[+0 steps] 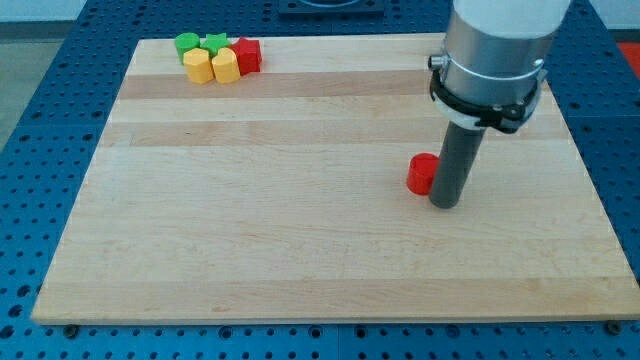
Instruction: Move the red circle to the bottom of the red star
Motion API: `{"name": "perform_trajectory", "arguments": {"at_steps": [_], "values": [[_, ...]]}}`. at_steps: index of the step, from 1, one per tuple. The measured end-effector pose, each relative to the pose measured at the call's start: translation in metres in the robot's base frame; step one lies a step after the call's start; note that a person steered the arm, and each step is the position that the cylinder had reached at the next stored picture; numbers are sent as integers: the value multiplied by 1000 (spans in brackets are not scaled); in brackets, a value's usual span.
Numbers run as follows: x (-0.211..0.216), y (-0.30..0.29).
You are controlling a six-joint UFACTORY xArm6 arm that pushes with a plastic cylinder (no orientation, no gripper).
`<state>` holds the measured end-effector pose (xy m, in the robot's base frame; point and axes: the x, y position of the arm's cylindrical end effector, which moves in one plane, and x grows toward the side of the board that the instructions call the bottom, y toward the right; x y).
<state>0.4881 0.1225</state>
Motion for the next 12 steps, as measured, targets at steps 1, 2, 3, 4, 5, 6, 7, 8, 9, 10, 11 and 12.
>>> {"name": "perform_trajectory", "arguments": {"at_steps": [1,2,3,4,5,6,7,8,9,10,11,12], "values": [[-13,-7],[-28,-15],[-44,-29],[-56,-53],[-76,-71],[-99,-76],[-121,-76],[-143,-76],[-154,-88],[-156,-111],[-157,-138],[-161,-163]]}}
